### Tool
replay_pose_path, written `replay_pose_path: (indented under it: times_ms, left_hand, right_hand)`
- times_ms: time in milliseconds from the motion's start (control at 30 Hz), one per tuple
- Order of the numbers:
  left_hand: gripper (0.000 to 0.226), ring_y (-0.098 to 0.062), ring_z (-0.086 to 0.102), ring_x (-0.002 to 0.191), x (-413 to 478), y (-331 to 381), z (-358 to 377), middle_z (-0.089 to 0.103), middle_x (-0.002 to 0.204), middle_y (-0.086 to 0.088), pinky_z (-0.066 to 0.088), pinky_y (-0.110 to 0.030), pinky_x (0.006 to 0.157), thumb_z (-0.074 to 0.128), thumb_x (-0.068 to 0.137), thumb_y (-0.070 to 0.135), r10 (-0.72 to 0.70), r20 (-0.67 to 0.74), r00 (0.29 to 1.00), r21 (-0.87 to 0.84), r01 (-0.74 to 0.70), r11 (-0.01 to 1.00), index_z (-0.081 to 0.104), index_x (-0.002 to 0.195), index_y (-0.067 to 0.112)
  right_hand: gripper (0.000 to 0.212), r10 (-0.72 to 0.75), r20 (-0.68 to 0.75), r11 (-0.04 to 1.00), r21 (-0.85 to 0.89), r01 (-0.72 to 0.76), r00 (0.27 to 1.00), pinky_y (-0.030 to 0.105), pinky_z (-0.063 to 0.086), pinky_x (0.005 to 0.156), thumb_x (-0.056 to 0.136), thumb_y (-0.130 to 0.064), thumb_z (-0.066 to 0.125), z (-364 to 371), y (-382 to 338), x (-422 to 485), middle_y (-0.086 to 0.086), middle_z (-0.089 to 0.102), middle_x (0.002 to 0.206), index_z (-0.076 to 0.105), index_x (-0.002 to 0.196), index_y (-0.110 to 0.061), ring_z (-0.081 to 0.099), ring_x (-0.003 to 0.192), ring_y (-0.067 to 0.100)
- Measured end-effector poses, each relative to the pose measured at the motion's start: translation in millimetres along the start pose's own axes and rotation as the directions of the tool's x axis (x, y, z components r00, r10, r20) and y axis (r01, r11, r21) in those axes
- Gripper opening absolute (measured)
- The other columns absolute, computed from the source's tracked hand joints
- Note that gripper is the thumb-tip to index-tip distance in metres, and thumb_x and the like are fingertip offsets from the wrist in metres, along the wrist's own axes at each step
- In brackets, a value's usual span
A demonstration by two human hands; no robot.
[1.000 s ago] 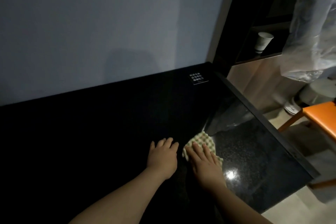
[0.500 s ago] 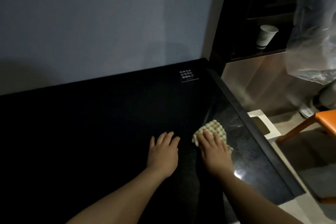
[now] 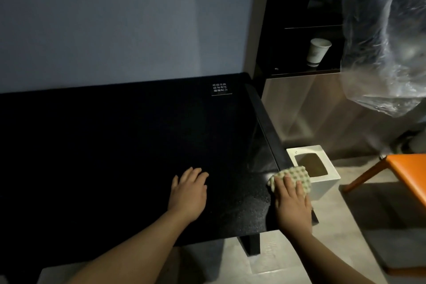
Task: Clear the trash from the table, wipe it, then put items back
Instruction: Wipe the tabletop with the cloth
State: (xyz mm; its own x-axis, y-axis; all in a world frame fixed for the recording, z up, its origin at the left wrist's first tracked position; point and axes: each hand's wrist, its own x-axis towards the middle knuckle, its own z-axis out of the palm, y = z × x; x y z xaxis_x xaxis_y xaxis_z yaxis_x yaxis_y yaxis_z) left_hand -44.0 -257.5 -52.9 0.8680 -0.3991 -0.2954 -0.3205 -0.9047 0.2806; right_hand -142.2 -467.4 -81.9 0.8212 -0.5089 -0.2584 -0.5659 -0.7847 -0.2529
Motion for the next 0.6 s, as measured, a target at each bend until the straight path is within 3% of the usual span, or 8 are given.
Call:
replay_pose_path:
  times_ms: [200, 300, 400, 500, 600]
  left_hand:
    - [0.043, -0.011, 0.007, 0.147, -44, -41, -1, 0.019, 0.157, 0.010, 0.009, -0.038, 0.120, 0.025, 0.104, 0.028, -0.114, -0.084, 0.990, -0.053, 0.109, 0.993, 0.027, 0.147, 0.029]
    - [0.043, -0.011, 0.008, 0.146, -72, -72, 0, 0.019, 0.156, 0.009, 0.010, -0.035, 0.119, 0.024, 0.104, 0.028, -0.169, -0.112, 0.979, -0.086, 0.160, 0.983, 0.026, 0.147, 0.028]
    - [0.044, -0.011, 0.009, 0.146, -99, -99, 3, 0.019, 0.157, 0.008, 0.012, -0.032, 0.118, 0.025, 0.103, 0.028, -0.213, -0.119, 0.970, -0.089, 0.203, 0.975, 0.026, 0.147, 0.027]
    - [0.044, -0.010, 0.009, 0.146, -121, -121, 7, 0.019, 0.157, 0.009, 0.013, -0.029, 0.116, 0.025, 0.103, 0.029, -0.228, -0.117, 0.966, -0.090, 0.219, 0.972, 0.025, 0.147, 0.028]
    - [0.045, -0.010, 0.009, 0.146, -136, -131, 12, 0.019, 0.156, 0.009, 0.014, -0.027, 0.114, 0.027, 0.102, 0.031, -0.199, -0.120, 0.973, -0.076, 0.191, 0.979, 0.026, 0.147, 0.028]
  right_hand:
    - [0.057, -0.204, 0.092, 0.979, 0.005, 0.204, 0.975, 0.043, -0.001, 0.117, 0.096, -0.028, 0.021, 24, -48, -47, -0.004, -0.006, 0.160, 0.004, 0.150, -0.035, -0.009, 0.147, 0.024]
    - [0.067, -0.402, 0.163, 0.916, 0.074, 0.395, 0.901, 0.040, -0.006, 0.117, 0.083, -0.030, 0.015, 50, -100, -80, -0.004, -0.002, 0.160, 0.012, 0.150, -0.035, -0.008, 0.147, 0.023]
    - [0.054, -0.577, 0.216, 0.815, 0.096, 0.571, 0.787, 0.035, -0.009, 0.115, 0.099, -0.023, 0.026, 77, -155, -106, -0.006, 0.000, 0.160, 0.014, 0.150, -0.035, -0.010, 0.147, 0.020]
    - [0.055, -0.684, 0.251, 0.719, 0.073, 0.692, 0.685, 0.026, -0.013, 0.107, 0.101, -0.017, 0.028, 94, -187, -128, -0.007, -0.001, 0.160, 0.010, 0.151, -0.034, -0.010, 0.147, 0.018]
    - [0.058, -0.692, 0.225, 0.707, 0.015, 0.708, 0.686, 0.028, -0.008, 0.111, 0.099, -0.010, 0.028, 92, -177, -130, -0.007, -0.001, 0.159, 0.013, 0.150, -0.033, -0.005, 0.147, 0.019]
